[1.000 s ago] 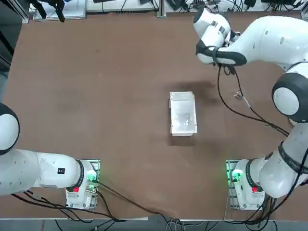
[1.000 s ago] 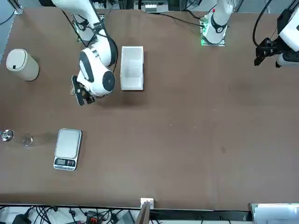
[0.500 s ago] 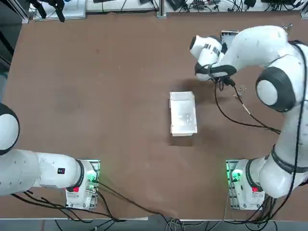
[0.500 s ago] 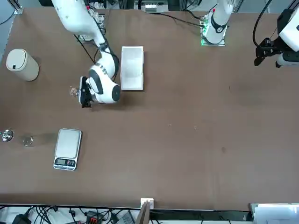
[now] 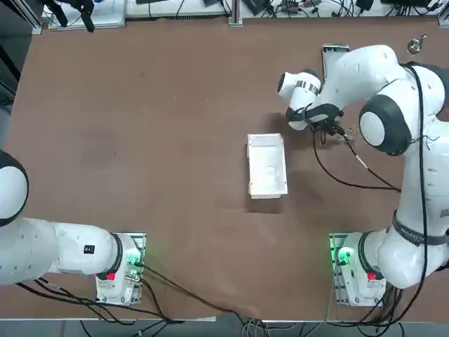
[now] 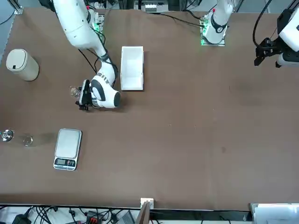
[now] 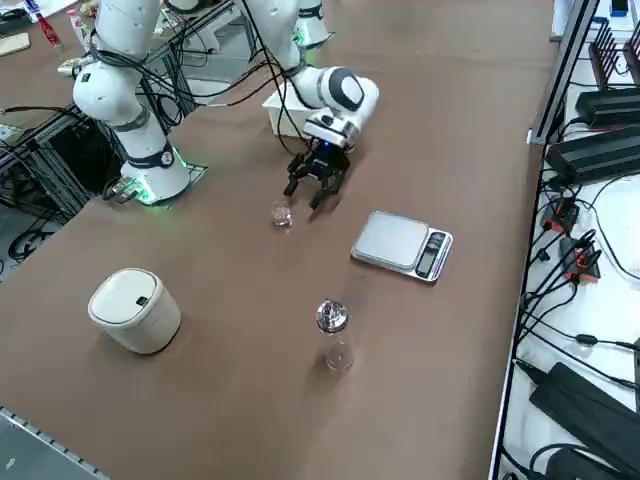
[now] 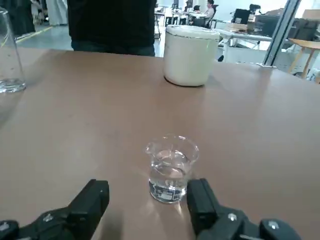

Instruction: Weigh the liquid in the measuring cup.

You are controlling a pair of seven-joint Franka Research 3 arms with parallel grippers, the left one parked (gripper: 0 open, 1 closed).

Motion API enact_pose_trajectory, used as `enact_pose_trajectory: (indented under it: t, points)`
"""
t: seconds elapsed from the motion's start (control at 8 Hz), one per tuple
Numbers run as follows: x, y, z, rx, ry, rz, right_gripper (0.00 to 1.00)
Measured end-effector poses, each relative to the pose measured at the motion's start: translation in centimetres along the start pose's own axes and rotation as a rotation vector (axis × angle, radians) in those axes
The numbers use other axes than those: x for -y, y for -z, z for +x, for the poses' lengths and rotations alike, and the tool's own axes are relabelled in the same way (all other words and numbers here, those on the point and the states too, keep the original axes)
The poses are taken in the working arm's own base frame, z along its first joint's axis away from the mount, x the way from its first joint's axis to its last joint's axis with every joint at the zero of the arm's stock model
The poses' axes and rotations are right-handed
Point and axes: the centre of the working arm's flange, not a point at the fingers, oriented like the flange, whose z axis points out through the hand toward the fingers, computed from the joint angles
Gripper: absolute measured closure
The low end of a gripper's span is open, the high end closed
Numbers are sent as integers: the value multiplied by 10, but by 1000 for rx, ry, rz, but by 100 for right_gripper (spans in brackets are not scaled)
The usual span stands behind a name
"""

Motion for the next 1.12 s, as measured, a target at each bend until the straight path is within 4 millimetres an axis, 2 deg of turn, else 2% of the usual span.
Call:
enact_pose_trajectory:
  t: [0.5, 1.12]
  points:
    - [-1, -16, 0, -16, -45, -26, 4]
    - [-15, -41, -5, -51, -29, -58, 4]
